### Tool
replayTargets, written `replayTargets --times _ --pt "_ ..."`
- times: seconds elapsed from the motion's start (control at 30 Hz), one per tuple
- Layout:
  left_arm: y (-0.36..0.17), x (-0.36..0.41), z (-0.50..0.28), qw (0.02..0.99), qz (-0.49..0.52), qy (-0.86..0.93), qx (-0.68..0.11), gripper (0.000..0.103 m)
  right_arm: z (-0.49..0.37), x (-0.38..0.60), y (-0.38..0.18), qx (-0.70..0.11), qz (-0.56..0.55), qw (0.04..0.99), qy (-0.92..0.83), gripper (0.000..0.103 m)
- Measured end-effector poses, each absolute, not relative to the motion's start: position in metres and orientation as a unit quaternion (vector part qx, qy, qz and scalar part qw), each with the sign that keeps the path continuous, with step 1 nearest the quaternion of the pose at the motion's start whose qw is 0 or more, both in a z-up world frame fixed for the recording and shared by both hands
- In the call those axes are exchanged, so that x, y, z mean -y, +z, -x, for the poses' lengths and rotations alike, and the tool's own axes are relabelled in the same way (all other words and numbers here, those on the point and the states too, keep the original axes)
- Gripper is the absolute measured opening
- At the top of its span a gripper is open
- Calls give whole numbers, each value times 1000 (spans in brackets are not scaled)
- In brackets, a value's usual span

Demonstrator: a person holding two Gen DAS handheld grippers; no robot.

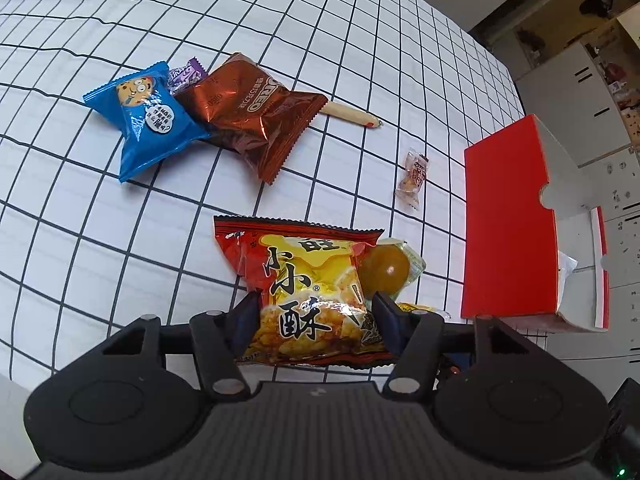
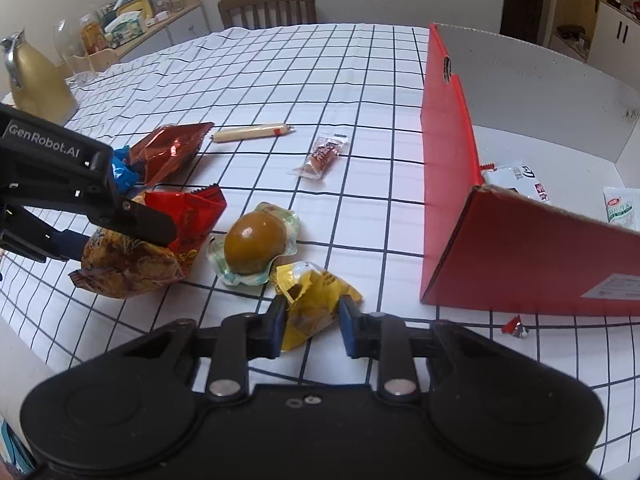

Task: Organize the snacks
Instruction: 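Carry the cracker bag and yellow candy into the red box and release both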

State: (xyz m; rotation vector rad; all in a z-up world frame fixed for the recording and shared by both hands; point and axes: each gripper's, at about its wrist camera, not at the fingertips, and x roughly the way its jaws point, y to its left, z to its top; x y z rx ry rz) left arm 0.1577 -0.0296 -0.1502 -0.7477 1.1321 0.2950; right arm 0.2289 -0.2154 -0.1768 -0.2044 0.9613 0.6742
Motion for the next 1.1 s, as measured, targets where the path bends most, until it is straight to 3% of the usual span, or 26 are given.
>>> replayTargets --times 0.53,1.1 --pt "-102 51 -130 815 275 120 -495 59 -199 233 -143 -422 72 842 328 22" --pt "-44 105 -156 870 196 50 -450 59 -200 275 -81 -374 35 875 304 22"
